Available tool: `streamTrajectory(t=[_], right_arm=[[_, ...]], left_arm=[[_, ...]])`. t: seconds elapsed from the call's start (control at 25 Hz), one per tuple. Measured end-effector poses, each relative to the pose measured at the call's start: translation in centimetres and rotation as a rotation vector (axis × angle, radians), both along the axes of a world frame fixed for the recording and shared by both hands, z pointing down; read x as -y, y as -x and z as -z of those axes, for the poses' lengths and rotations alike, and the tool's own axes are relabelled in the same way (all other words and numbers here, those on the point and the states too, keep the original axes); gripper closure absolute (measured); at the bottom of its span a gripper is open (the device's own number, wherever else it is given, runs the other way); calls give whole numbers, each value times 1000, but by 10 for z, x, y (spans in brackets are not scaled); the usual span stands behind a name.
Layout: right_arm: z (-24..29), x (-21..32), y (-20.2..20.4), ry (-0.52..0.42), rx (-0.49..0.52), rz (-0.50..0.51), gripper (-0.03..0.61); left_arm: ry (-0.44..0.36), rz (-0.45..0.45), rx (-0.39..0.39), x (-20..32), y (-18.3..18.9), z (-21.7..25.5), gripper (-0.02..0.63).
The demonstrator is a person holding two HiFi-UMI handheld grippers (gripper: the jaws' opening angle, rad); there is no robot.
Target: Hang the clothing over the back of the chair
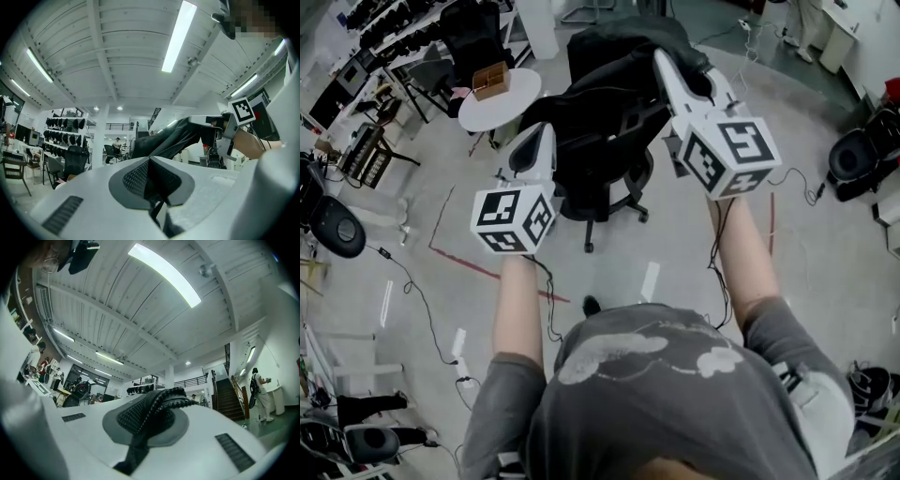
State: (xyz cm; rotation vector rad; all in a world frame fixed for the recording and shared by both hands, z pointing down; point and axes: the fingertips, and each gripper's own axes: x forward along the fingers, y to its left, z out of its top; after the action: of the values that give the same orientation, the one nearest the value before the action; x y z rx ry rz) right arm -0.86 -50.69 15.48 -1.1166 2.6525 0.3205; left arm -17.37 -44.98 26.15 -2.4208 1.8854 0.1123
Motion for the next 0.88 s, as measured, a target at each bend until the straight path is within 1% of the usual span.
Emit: streamTrajectory(t=[0.36, 0.52, 0.72, 0.88], right_arm=[[-48, -73, -38, 40, -7, 27, 581], [-57, -106, -50, 21, -16, 36, 581], [-65, -139, -60, -11, -17, 38, 581], [-69, -158, -61, 14, -13, 12, 581]], left_arm=[[32, 43, -17, -70, -50, -18, 612], [56, 61, -18, -98, -68, -27, 612], [70, 54, -7, -116, -86, -33, 612], [55, 37, -5, -124, -92, -28, 613]])
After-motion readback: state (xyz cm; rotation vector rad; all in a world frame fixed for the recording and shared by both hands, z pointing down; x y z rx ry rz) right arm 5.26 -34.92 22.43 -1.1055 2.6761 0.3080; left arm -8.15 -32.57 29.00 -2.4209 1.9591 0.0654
